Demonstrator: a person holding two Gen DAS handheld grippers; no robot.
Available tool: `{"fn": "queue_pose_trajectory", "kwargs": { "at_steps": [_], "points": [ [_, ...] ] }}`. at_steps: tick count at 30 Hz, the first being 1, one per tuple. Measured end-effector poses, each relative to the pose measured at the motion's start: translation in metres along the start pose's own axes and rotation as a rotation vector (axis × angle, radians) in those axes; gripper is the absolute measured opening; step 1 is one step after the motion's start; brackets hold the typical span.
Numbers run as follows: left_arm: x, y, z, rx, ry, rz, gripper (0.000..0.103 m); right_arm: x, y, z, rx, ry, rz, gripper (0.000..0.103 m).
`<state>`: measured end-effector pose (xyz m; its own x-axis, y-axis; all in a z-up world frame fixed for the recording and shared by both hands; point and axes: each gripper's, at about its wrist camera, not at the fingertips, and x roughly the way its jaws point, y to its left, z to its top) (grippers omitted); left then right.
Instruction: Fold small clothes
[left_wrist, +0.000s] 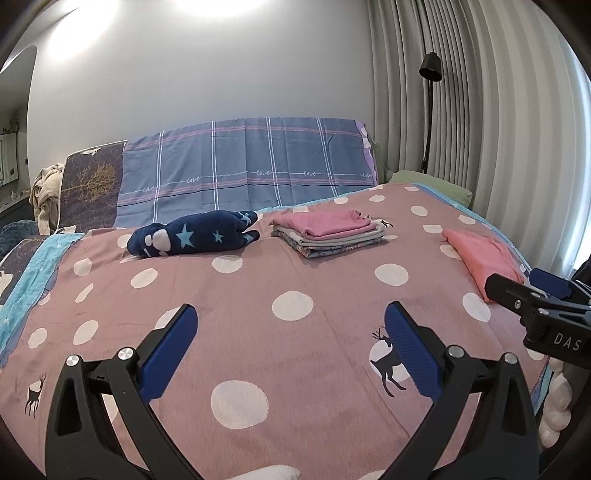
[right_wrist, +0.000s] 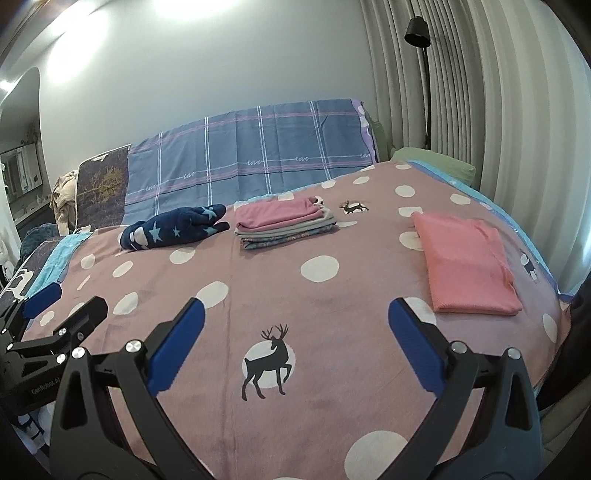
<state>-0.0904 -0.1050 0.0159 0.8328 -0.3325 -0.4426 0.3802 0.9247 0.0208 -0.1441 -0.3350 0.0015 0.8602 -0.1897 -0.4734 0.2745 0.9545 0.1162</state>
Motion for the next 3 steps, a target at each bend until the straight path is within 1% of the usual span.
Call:
{"fn": "queue_pose_trajectory", "kwargs": {
  "at_steps": [3],
  "points": [
    [0.0019, -0.0005, -0.0012, 0.005, 0.006, 0.004, 0.102, 0.0035, -0.0002, -0.001, 0.002, 0.012, -0.002, 0.101]
  ]
}}
